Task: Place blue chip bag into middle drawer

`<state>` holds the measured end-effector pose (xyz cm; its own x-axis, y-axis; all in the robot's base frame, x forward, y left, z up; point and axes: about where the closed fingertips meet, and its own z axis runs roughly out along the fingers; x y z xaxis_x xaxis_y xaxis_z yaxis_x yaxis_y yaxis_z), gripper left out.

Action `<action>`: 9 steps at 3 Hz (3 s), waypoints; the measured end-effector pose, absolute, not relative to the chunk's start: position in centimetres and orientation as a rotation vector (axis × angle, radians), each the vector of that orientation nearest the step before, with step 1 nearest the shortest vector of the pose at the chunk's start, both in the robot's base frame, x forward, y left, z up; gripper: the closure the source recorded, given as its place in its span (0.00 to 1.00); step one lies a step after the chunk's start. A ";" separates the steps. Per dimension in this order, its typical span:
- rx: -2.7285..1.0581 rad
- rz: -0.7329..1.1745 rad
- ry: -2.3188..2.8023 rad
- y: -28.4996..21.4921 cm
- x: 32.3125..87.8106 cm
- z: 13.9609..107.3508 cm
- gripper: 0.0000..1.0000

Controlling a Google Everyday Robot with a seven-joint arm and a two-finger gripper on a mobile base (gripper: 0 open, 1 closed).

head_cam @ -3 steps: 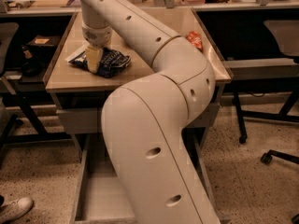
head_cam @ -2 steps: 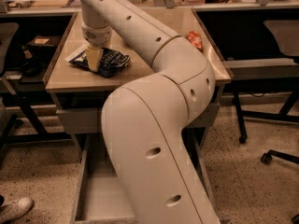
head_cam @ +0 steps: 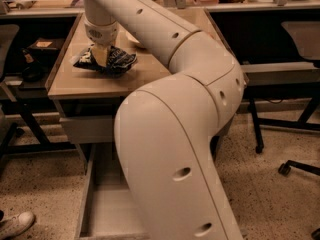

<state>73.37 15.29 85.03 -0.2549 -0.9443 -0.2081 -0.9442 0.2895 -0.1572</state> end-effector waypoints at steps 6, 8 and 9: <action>-1.550 0.008 2.632 0.9 56.8 82.7 1.00; -1.428 0.176 2.973 -6.2 43.1 78.3 1.00; -1.426 0.185 3.001 -6.7 42.0 77.4 1.00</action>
Offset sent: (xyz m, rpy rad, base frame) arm -0.1274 -0.0951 0.0423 -0.0857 0.0100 -0.0998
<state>42.04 -6.71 77.38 -0.6185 -0.7767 0.1195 -0.7561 0.6296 0.1788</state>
